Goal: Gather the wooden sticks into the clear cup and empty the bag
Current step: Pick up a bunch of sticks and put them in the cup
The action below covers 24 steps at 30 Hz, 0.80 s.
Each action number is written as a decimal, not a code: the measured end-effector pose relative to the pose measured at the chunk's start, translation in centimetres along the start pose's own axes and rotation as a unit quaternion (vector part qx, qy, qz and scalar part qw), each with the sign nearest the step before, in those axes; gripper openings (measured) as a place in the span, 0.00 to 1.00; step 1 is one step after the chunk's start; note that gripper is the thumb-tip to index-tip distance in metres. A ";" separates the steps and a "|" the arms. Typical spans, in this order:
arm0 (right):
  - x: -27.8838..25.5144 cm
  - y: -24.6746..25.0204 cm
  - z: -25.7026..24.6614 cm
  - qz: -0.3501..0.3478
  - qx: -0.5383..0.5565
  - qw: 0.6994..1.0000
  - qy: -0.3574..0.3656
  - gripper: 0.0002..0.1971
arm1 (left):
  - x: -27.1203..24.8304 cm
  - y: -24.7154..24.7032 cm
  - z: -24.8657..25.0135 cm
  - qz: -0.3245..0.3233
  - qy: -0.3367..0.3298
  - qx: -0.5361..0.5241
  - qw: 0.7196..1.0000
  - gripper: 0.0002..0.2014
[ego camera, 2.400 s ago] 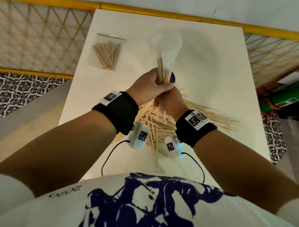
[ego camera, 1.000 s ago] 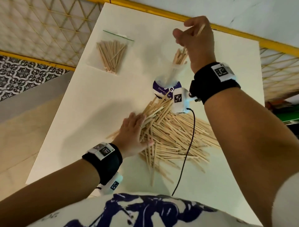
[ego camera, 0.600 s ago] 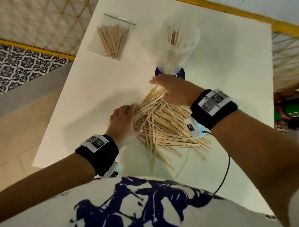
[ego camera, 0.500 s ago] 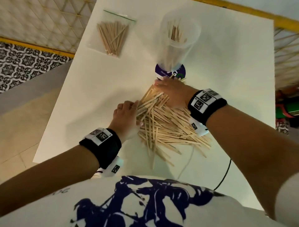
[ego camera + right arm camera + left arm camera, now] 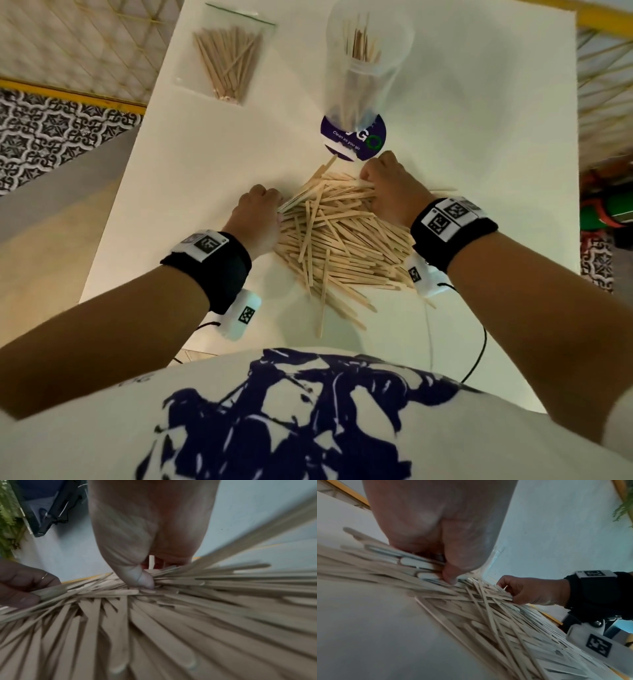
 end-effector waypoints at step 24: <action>0.1 7.4 -6.9 0.177 0.402 0.898 -0.039 0.15 | 1.8 6.3 9.0 0.087 -0.075 -0.381 0.917 0.07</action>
Point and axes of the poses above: each hand's wrist, its own x-axis towards the middle knuckle, its own y-axis out of the back of the hand, z = x × y, the point moved 7 cm from there along x, towards the middle knuckle, and after that the axes turned 10 degrees about x, right-handed, at the moved point
